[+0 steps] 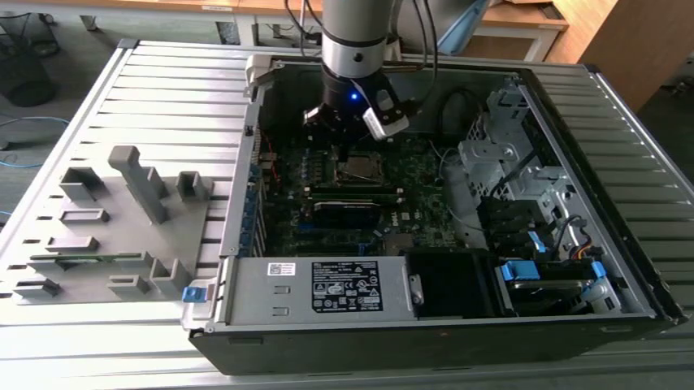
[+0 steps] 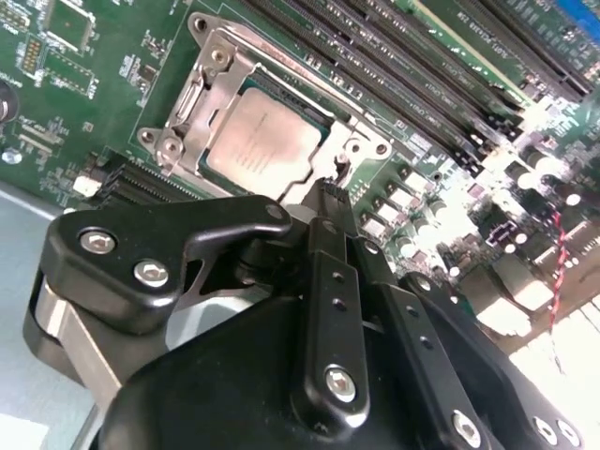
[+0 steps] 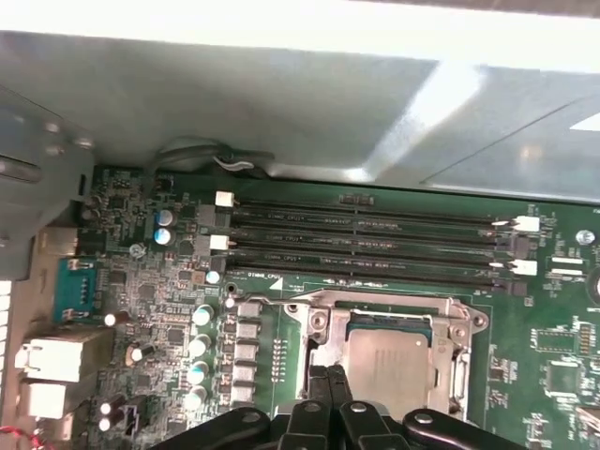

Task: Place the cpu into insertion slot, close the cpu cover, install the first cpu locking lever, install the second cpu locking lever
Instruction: 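Close the cpu cover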

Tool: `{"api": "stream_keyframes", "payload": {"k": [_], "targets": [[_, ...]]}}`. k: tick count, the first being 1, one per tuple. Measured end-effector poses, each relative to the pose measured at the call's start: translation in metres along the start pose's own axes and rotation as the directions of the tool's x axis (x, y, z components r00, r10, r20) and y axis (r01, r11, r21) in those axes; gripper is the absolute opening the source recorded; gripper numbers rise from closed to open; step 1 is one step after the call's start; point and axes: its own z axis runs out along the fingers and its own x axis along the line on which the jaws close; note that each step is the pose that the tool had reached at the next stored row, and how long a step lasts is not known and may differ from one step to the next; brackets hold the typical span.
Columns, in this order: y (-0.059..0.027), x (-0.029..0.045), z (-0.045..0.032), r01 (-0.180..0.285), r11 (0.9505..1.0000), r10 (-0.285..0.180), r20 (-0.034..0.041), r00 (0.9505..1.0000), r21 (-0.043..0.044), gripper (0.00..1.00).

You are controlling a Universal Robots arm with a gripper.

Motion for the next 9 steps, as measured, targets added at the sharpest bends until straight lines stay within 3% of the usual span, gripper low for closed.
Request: {"api": "stream_keyframes", "payload": {"k": [5, 9], "targets": [[0.0001, -0.0004, -0.0024, 0.000, 1.0000, 0.000, 0.0003, 1.0000, -0.0001, 0.11], [-0.0003, -0.0072, -0.0023, 0.000, 1.0000, 0.000, 0.0003, 1.0000, -0.0001, 0.11]]}}
